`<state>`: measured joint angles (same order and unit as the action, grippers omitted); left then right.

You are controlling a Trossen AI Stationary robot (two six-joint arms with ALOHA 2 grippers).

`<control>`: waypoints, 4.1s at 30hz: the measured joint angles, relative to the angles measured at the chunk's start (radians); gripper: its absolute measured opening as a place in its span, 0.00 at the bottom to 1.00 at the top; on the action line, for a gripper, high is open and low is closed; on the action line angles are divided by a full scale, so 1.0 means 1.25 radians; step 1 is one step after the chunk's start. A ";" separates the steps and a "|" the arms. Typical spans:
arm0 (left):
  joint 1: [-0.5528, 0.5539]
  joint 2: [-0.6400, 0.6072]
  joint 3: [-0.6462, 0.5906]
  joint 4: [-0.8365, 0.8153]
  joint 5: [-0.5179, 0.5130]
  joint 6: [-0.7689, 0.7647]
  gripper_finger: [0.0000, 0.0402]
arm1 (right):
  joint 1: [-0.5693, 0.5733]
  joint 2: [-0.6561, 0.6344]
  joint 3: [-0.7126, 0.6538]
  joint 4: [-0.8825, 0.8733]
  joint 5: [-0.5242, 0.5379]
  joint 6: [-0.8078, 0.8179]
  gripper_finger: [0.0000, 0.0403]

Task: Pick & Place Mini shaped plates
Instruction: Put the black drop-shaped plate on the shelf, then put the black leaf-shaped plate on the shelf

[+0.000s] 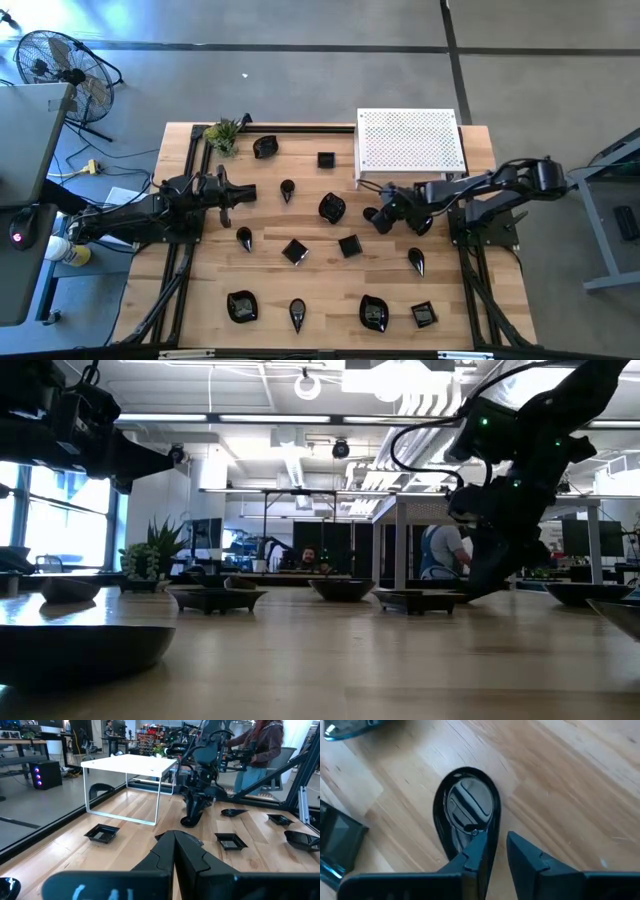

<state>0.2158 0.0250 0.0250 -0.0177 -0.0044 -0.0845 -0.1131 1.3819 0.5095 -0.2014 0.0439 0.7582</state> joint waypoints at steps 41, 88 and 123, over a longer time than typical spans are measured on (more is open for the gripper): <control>0.000 0.000 0.000 0.012 0.001 0.000 0.00 | -0.264 -0.487 0.254 -0.307 0.297 -0.048 0.00; 0.000 0.000 0.000 0.012 0.000 0.000 0.00 | -0.602 -0.271 0.274 -0.360 0.049 0.277 0.00; 0.000 0.000 0.000 0.012 0.000 0.000 0.00 | -0.592 -0.292 0.340 -0.426 -0.016 -0.133 0.12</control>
<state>0.2157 0.0248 0.0250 -0.0029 -0.0040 -0.0841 -0.8530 1.0166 0.9340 -0.7333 0.0238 0.5921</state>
